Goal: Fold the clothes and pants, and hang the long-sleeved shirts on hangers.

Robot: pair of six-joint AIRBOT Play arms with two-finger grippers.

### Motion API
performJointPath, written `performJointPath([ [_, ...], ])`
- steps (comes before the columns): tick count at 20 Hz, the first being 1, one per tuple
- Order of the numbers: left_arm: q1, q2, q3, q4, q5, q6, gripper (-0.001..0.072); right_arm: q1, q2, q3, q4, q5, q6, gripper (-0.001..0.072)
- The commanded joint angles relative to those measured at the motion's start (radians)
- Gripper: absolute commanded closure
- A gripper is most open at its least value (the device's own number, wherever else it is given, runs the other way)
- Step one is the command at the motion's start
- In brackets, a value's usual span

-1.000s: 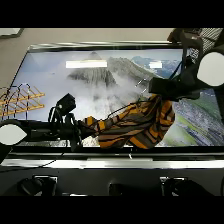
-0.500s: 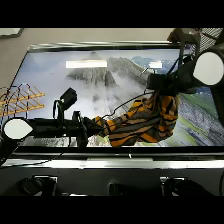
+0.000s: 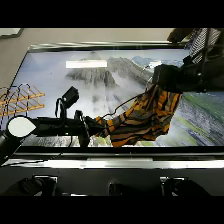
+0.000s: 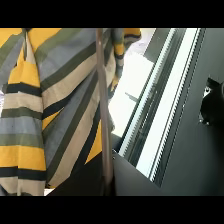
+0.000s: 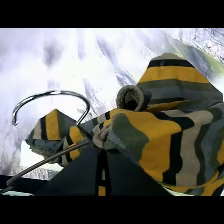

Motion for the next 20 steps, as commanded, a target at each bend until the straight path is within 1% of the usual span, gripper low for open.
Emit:
performJointPath([
  [1,0.0,-0.002,0.002,-0.051,0.0,0.035,0.0687,0.0,0.009,0.007,-0.042,0.027,-0.006,0.0678],
  [5,0.0,-0.002,0.002,-0.082,0.027,0.046,0.0688,0.0,-0.046,0.005,-0.012,0.038,-0.05,0.0678],
  [12,0.0,-0.002,0.002,-0.086,0.034,0.05,0.0688,0.0,-0.098,0.005,0.01,0.037,-0.075,0.0678],
  [13,0.0,-0.002,0.002,-0.086,0.034,0.05,0.0687,0.0,-0.096,0.006,0.017,0.031,-0.077,0.0665],
  [14,0.0,-0.002,0.002,-0.086,0.034,0.05,0.0687,0.0,-0.094,0.006,0.017,0.035,-0.078,0.0603],
  [15,0.0,-0.002,0.002,-0.086,0.034,0.05,0.0687,0.0,-0.092,0.006,0.017,0.044,-0.084,0.0517],
  [16,0.0,-0.002,0.002,-0.085,0.034,0.05,0.0687,0.0,-0.085,0.006,0.017,0.054,-0.097,0.0482],
  [17,0.0,-0.002,0.002,-0.085,0.034,0.05,0.0687,0.0,-0.074,0.006,0.015,0.062,-0.101,0.0381],
  [18,0.0,-0.003,0.002,-0.085,0.034,0.05,0.0687,0.0,-0.057,0.006,0.002,0.067,-0.101,0.0236],
  [19,0.0,-0.003,0.002,-0.085,0.034,0.05,0.0687,0.0,-0.037,0.006,-0.022,0.068,-0.101,0.014],
  [20,0.0,-0.003,0.002,-0.085,0.034,0.05,0.0687,0.0,-0.007,0.007,-0.076,0.066,-0.101,0.0097],
])
